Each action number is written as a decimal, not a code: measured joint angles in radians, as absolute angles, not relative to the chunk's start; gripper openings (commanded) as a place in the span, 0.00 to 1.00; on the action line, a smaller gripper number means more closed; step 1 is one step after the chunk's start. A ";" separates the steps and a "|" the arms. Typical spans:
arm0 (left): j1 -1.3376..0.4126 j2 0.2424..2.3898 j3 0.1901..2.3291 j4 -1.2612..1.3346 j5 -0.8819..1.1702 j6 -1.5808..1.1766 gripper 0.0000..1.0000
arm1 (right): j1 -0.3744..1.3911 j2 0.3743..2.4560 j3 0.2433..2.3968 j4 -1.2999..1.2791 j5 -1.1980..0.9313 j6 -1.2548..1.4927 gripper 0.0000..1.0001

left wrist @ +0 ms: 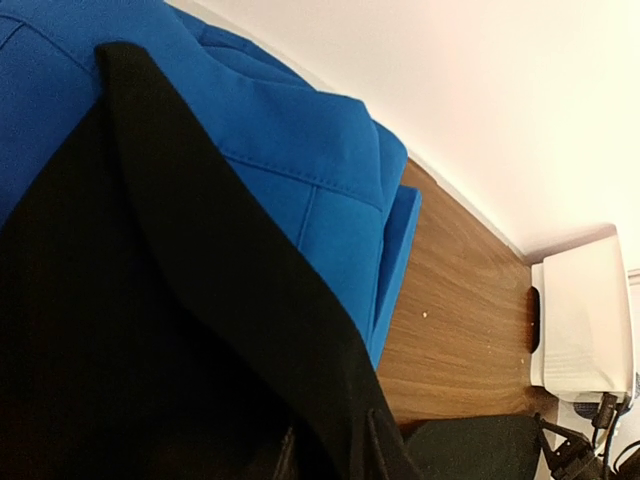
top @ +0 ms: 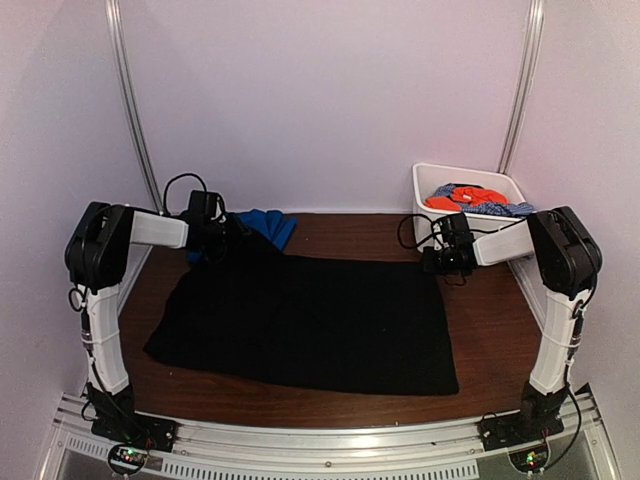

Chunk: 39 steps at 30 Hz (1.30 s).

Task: Fold and stack the mixed laundry pile
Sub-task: Pick up the 1/3-folded T-shirt from the center of the board, then fold the 1/3-folded T-shirt at the center of the board.

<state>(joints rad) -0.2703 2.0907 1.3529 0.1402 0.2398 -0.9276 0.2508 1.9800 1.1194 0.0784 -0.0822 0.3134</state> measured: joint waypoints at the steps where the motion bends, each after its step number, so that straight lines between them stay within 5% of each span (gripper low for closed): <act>1: -0.270 2.097 1.362 0.140 0.240 -0.927 0.24 | 0.251 1.980 1.119 0.079 -0.083 0.314 0.00; 7: -0.270 2.149 1.401 0.141 0.240 -0.930 0.00 | 0.251 1.973 1.112 0.087 -0.097 0.315 0.00; 17: -0.270 2.099 1.375 0.139 0.239 -0.925 0.00 | 0.251 1.896 1.032 0.161 -0.160 0.314 0.00; 39: -0.465 1.428 0.867 0.064 -0.001 -1.084 0.00 | 0.254 1.587 0.801 0.273 -0.297 0.287 0.00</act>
